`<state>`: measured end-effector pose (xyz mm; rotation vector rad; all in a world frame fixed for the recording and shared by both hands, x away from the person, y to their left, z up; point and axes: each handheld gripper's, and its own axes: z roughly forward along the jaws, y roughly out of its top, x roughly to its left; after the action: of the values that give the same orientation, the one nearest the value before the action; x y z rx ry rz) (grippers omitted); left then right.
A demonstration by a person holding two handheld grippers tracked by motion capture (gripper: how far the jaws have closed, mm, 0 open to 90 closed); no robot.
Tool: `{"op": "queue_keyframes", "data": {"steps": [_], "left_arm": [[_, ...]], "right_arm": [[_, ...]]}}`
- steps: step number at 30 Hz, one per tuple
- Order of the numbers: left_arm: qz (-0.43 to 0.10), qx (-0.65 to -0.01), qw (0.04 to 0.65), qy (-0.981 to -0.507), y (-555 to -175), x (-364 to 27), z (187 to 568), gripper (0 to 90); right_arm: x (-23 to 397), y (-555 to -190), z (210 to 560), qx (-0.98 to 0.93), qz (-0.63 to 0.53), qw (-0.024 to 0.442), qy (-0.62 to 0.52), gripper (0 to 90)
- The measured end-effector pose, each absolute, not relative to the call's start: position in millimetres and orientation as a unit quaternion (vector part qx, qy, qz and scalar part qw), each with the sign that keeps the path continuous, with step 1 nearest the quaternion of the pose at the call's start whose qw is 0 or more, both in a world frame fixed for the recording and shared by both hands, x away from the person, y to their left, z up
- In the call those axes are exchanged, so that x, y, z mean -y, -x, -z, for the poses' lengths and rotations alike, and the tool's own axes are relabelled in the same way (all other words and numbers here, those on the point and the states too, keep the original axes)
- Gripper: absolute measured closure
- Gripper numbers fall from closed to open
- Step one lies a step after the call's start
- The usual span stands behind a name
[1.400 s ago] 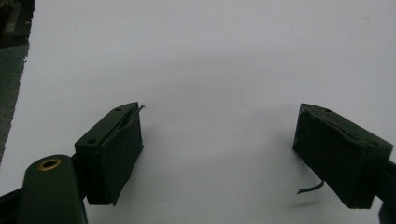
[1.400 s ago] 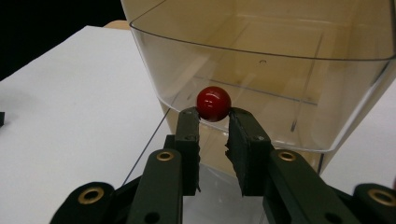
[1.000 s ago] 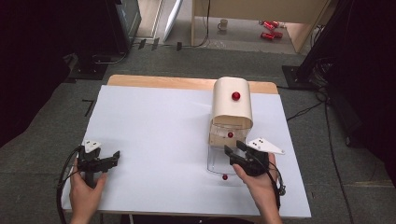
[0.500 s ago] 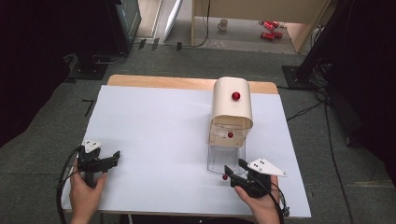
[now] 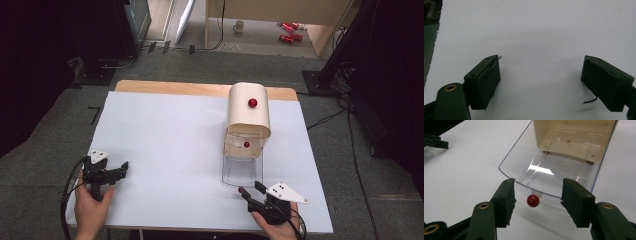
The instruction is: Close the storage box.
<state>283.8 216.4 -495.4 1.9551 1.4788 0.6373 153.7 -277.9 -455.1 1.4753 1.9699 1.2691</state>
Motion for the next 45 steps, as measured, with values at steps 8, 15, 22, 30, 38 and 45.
{"op": "queue_keyframes", "data": {"steps": [8, 15, 22, 30, 38, 45], "left_arm": [[-0.240, -0.557, 0.300, -0.736, -284, -216, 495, 15.6], [-0.240, -0.557, 0.300, -0.736, -284, -216, 495, 15.6], [-0.240, -0.557, 0.300, -0.736, -284, -216, 495, 15.6], [-0.240, -0.557, 0.300, -0.736, -284, -216, 495, 15.6], [-0.240, -0.557, 0.300, -0.736, -284, -216, 496, 15.6], [-0.240, -0.557, 0.300, -0.736, -284, -216, 496, 15.6]], "right_arm": [[277, -149, 464, -0.703, -0.444, 0.179, -0.526, 52.7], [273, -149, 468, -0.709, -0.442, 0.172, -0.522, 58.3], [267, -151, 477, -0.716, -0.432, 0.164, -0.523, 61.0], [265, -156, 488, -0.716, -0.417, 0.166, -0.535, 63.3], [259, -160, 493, -0.713, -0.408, 0.167, -0.545, 69.3], [258, -161, 494, -0.710, -0.407, 0.164, -0.550, 72.2]]}}
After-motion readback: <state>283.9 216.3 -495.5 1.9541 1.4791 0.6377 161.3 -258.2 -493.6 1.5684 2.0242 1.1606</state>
